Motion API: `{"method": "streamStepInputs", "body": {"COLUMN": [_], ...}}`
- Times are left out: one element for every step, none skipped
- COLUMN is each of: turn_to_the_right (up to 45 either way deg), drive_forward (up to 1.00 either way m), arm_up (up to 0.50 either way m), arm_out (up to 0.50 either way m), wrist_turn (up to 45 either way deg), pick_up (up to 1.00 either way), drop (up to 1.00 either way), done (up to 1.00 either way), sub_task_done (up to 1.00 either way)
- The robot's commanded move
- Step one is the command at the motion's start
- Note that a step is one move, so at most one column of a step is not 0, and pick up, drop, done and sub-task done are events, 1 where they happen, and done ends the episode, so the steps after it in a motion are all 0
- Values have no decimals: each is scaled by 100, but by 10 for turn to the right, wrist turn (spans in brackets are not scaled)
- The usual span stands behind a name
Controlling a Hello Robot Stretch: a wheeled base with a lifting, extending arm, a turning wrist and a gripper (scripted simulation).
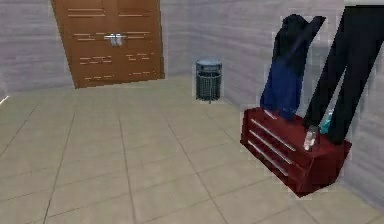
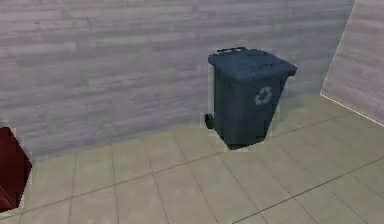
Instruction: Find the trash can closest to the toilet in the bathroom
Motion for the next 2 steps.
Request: {"method": "streamStepInputs", "body": {"turn_to_the_right": [0,-30], "drive_forward": [100,0], "arm_up": [0,0], "arm_out": [0,0], "wrist_turn": [0,0], "pick_up": [0,0], "drop": [0,0], "done": [0,0], "sub_task_done": [0,0]}}
